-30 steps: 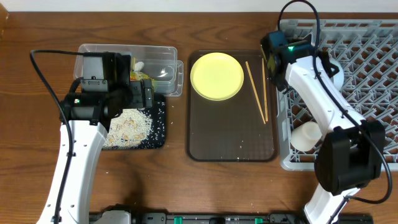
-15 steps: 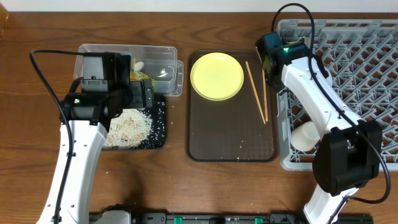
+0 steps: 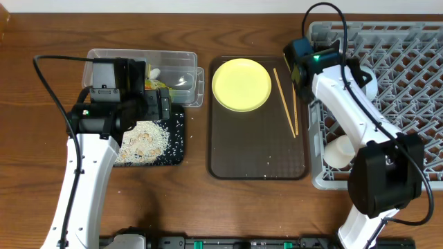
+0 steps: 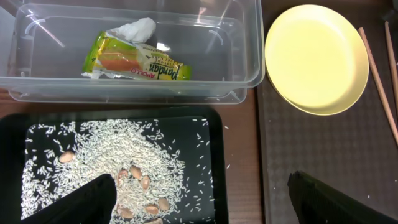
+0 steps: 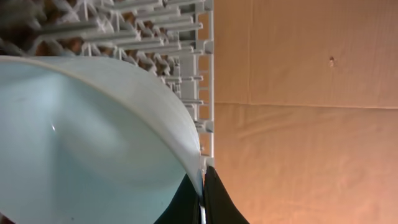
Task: Sort waste into correct bins and load items into the dishwasher rack
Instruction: 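Reach the right gripper to the edge of the yellow plate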
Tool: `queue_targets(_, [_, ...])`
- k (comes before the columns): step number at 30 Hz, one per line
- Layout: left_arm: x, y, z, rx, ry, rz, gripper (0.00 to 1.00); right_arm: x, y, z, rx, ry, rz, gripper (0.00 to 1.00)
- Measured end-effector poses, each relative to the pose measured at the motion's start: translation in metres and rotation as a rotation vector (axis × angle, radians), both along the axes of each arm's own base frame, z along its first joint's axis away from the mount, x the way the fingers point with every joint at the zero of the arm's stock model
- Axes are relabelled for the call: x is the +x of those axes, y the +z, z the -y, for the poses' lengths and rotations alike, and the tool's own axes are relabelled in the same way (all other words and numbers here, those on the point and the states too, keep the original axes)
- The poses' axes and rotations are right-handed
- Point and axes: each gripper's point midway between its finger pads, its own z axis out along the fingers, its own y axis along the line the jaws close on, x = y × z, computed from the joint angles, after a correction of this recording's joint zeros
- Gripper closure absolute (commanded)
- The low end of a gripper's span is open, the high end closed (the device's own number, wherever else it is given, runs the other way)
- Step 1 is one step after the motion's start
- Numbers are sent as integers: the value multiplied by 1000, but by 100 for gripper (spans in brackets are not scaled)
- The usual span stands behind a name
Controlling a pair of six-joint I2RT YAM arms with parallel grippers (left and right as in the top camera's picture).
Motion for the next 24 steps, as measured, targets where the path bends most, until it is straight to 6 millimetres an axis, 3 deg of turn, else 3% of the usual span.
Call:
queue_targets(4, [0,0,0,0,0,0,9,-10,-12,6,-81,2,-55,99])
queue_targets(11, [0,0,0,0,0,0,9,-12,-10,8,-147,10,-57,97])
queue_targets(12, [0,0,0,0,0,0,9,-11,-10,6,-147,13,-55,94])
queue_targets(16, [0,0,0,0,0,0,9,-9,-11,-9,-145,50,-37,66])
queue_targets(24, [0,0,0,0,0,0,9,-8,-12,-46,-148,146,-40,38])
